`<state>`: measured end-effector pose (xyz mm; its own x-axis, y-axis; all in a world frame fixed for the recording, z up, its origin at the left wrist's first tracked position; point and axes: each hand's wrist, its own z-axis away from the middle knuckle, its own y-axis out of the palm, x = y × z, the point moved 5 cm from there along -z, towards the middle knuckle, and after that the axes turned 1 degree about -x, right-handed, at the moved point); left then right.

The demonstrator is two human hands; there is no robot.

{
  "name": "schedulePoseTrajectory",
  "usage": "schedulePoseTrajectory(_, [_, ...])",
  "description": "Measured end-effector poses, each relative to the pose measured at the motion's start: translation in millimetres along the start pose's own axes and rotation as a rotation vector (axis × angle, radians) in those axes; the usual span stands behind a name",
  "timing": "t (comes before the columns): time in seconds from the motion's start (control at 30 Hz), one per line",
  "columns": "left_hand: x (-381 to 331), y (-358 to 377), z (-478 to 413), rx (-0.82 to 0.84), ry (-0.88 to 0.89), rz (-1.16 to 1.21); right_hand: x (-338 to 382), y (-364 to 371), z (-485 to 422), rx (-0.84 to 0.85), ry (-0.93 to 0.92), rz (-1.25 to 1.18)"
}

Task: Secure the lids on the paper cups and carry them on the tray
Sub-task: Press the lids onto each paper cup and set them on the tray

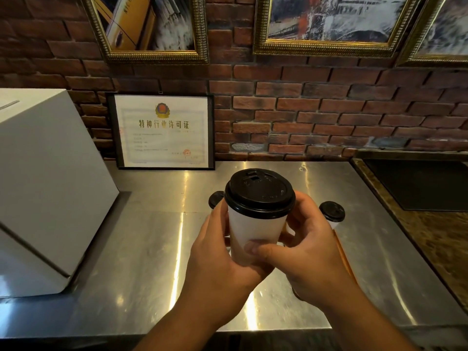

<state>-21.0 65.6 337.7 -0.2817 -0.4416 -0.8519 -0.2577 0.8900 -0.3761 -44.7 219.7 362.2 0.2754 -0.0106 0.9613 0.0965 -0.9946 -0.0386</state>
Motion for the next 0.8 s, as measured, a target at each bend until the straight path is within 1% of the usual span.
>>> schedulePoseTrajectory(0.2, [4.2,-1.7,1.1,-0.016,-0.017,-0.047,-0.6,4.1,1.9,0.036,0.022,0.005])
schedulePoseTrajectory(0.43, [3.0,1.7,3.9,0.013,-0.021,-0.038,0.6,2.0,3.0,-0.012,0.025,-0.007])
schedulePoseTrajectory(0.57, [4.9,-1.5,4.0,-0.009,-0.083,-0.008,4.0,4.8,4.4,0.051,0.036,0.021])
schedulePoseTrajectory(0.63, [4.7,-2.5,5.1,-0.012,-0.066,-0.008,5.4,5.7,4.8,0.068,0.039,0.023])
schedulePoseTrajectory(0.7, [3.9,-1.6,4.8,0.002,-0.026,-0.007,5.9,4.8,4.9,0.052,0.028,0.025])
schedulePoseTrajectory(0.8, [0.2,-2.4,2.8,0.036,-0.088,0.059,7.0,4.9,5.3,0.027,0.019,0.026])
